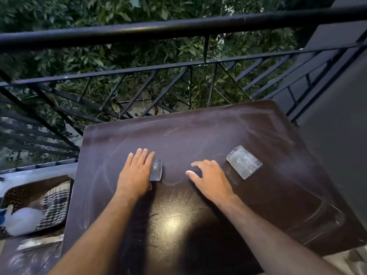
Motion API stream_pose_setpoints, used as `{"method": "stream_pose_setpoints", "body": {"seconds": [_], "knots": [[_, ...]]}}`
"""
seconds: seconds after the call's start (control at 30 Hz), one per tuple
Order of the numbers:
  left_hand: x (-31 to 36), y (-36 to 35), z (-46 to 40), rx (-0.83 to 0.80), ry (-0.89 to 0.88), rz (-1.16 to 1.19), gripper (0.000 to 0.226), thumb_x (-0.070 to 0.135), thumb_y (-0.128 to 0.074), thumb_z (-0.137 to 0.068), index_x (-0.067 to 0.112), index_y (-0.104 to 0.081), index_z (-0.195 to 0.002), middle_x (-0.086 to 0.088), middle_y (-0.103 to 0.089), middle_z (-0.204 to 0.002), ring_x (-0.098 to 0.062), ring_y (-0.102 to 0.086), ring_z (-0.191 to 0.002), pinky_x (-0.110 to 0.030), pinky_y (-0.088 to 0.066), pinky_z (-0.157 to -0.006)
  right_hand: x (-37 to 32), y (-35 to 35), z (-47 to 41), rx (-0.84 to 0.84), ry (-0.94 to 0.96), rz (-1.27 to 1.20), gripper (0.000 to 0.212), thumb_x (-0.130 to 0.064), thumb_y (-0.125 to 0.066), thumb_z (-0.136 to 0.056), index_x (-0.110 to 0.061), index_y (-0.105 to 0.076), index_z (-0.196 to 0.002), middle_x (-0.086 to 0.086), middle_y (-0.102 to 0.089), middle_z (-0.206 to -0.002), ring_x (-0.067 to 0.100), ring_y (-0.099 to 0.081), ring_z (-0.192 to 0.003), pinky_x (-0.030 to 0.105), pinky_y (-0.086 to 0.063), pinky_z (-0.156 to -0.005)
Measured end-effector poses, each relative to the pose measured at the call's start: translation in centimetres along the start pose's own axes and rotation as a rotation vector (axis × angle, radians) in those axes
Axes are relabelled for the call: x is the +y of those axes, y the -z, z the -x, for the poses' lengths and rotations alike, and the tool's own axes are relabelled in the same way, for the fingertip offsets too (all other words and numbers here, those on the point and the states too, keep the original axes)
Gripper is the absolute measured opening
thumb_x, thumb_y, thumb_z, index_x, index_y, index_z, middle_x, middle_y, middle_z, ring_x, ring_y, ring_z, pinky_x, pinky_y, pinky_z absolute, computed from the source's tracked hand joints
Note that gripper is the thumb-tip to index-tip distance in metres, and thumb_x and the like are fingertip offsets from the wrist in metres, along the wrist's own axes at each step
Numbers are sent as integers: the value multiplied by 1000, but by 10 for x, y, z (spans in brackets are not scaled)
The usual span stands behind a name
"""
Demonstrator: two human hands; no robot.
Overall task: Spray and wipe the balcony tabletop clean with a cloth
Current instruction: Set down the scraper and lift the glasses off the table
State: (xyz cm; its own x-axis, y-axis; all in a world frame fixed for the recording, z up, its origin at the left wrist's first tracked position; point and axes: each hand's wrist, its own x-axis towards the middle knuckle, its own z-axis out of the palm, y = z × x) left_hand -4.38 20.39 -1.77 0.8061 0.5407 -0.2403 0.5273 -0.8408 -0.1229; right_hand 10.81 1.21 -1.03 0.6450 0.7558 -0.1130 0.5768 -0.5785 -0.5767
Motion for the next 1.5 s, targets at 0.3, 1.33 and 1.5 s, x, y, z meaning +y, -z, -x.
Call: {"method": "stream_pose_setpoints", "body": {"seconds": [0.3,1.33,1.5], "knots": [[2,-21,-11,240,12,117,80,25,-86,-62,8,-56,-134,-10,-62,-125,-33,-56,-125,-44,-45,-109,19,-5,-6,-44,-6,-28,47,-53,-53,-97,-23,-62,-132,-7,-64,-123,11,-49,-118,27,-41,-103],[79,-28,-3,258,456,1226,93,34,-95,-59,29,-36,-130,7,-60,-117,-13,-59,-103,-28,-46,-91,68,21,-43,223,-236,660,84,-43,-80,-70,-15,-45,-141,14,-48,-142,47,-38,-133,60,-29,-108],[77,-29,-3,250,451,1215,95,35,-95,-57,27,-36,-131,7,-60,-116,-14,-60,-104,-28,-47,-92,91,18,-57,109,-538,673,101,-43,-77,-73,-17,-21,-153,20,-40,-147,48,-45,-126,62,-28,-111]]}}
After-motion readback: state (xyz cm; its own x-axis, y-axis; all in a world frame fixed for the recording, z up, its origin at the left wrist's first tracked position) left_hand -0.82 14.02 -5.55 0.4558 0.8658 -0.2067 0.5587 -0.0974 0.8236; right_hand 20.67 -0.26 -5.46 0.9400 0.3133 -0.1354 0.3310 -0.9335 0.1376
